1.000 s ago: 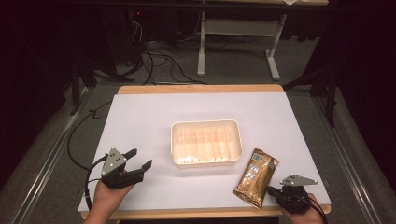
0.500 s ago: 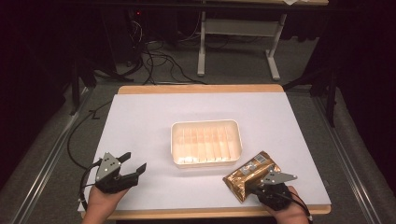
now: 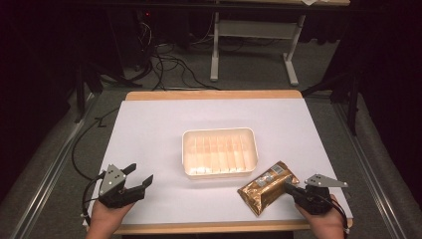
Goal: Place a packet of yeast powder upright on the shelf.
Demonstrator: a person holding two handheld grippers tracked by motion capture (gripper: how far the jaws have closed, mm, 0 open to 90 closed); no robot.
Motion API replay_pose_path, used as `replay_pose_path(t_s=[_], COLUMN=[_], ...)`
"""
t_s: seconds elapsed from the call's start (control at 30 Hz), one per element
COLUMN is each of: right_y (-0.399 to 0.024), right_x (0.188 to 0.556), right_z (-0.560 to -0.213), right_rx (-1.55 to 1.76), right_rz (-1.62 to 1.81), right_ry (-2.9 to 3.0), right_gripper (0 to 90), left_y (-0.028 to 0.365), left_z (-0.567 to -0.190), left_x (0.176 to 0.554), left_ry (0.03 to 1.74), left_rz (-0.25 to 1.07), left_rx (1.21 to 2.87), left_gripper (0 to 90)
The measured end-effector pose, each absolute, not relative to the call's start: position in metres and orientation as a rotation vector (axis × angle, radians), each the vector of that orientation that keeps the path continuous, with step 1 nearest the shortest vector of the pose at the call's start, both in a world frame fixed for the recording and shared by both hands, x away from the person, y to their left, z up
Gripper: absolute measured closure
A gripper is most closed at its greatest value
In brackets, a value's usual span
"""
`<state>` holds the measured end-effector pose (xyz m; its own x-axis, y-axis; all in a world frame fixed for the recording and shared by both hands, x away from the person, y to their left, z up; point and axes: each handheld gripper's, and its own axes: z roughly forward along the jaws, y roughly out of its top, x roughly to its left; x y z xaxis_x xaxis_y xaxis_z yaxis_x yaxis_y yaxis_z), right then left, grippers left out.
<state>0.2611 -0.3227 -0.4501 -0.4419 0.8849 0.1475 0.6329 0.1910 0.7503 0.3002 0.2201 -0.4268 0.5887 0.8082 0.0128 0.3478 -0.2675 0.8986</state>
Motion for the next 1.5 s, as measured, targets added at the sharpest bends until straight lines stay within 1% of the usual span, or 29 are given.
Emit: replay_pose_path(t_s=[0.1, 0.13, 0.23, 0.4, 0.53, 0.6, 0.7, 0.77, 0.83, 0.87, 0.9, 0.97, 1.03, 1.07, 1.1, 1.13, 1.17, 1.2, 1.23, 1.27, 1.3, 1.33, 1.37, 1.4, 1.43, 1.47, 1.5], right_y=[-0.306, -0.292, -0.278, -0.270, -0.261, -0.262, -0.270, -0.283, -0.300, -0.300, -0.312, -0.317, -0.327, -0.327, -0.330, -0.332, -0.333, -0.333, -0.333, -0.334, -0.334, -0.335, -0.338, -0.338, -0.339, -0.343, -0.345], right_x=[0.258, 0.259, 0.263, 0.271, 0.279, 0.278, 0.275, 0.274, 0.276, 0.276, 0.276, 0.277, 0.278, 0.278, 0.279, 0.280, 0.283, 0.283, 0.284, 0.289, 0.289, 0.292, 0.296, 0.296, 0.298, 0.297, 0.296], right_z=[-0.447, -0.448, -0.447, -0.443, -0.457, -0.457, -0.448, -0.442, -0.444, -0.444, -0.443, -0.443, -0.444, -0.444, -0.443, -0.442, -0.440, -0.440, -0.438, -0.435, -0.435, -0.434, -0.434, -0.434, -0.435, -0.442, -0.445], right_rx=[1.371, 1.327, 1.268, 1.244, 1.269, 1.251, 1.257, 1.306, 1.364, 1.364, 1.416, 1.449, 1.503, 1.503, 1.520, 1.545, 1.562, 1.562, 1.573, 1.585, 1.585, 1.587, 1.609, 1.609, 1.620, 1.632, 1.644], right_rz=[1.147, 1.132, 1.109, 1.147, 1.031, 1.031, 1.097, 1.158, 1.148, 1.148, 1.169, 1.178, 1.191, 1.191, 1.203, 1.220, 1.212, 1.212, 1.213, 1.192, 1.192, 1.181, 1.169, 1.169, 1.185, 1.258, 1.272], right_ry=[2.203, 2.256, 2.289, 2.267, 2.378, 2.384, 2.311, 2.227, 2.163, 2.163, 2.109, 2.083, 2.033, 2.033, 2.012, 1.989, 1.969, 1.969, 1.962, 1.957, 1.957, 1.957, 1.953, 1.953, 1.940, 1.892, 1.889], right_gripper=[90.0, 90.0, 90.0, 90.0, 90.0, 90.0, 90.0, 90.0, 89.6, 89.6, 87.7, 86.9, 82.4, 82.4, 80.2, 77.3, 71.9, 71.9, 69.6, 64.9, 64.9, 62.8, 57.9, 57.9, 54.9, 48.4, 46.4], left_y=[0.221, 0.221, 0.225, 0.231, 0.234, 0.234, 0.231, 0.229, 0.228, 0.228, 0.227, 0.227, 0.227, 0.227, 0.227, 0.228, 0.228, 0.228, 0.227, 0.224, 0.224, 0.223, 0.221, 0.221, 0.220, 0.218, 0.217], left_z=[-0.427, -0.427, -0.427, -0.428, -0.428, -0.428, -0.429, -0.429, -0.428, -0.428, -0.429, -0.429, -0.429, -0.428, -0.428, -0.428, -0.428, -0.429, -0.429, -0.430, -0.430, -0.430, -0.430, -0.430, -0.430, -0.430, -0.431], left_x=[0.299, 0.298, 0.294, 0.290, 0.288, 0.288, 0.289, 0.290, 0.291, 0.291, 0.292, 0.292, 0.292, 0.292, 0.292, 0.292, 0.292, 0.293, 0.293, 0.294, 0.294, 0.294, 0.294, 0.294, 0.295, 0.297, 0.298], left_ry=[0.937, 0.939, 0.945, 0.967, 0.976, 0.971, 0.968, 0.956, 0.941, 0.941, 0.938, 0.936, 0.935, 0.936, 0.937, 0.938, 0.941, 0.943, 0.944, 0.938, 0.938, 0.931, 0.927, 0.927, 0.925, 0.920, 0.917], left_rz=[0.604, 0.607, 0.620, 0.631, 0.637, 0.635, 0.629, 0.629, 0.622, 0.622, 0.619, 0.616, 0.615, 0.617, 0.614, 0.613, 0.609, 0.606, 0.602, 0.600, 0.600, 0.602, 0.593, 0.593, 0.591, 0.589, 0.587], left_rx=[1.864, 1.864, 1.868, 1.863, 1.855, 1.858, 1.869, 1.874, 1.871, 1.871, 1.878, 1.879, 1.880, 1.876, 1.871, 1.869, 1.868, 1.870, 1.869, 1.878, 1.878, 1.880, 1.882, 1.882, 1.881, 1.886, 1.890], left_gripper=[29.8, 29.8, 29.7, 29.7, 29.8, 29.8, 29.7, 29.7, 29.5, 29.5, 29.5, 29.4, 29.4, 29.4, 29.4, 29.4, 29.4, 29.4, 29.4, 29.3, 29.2, 29.2, 29.2, 29.1, 29.1, 29.2, 29.2])
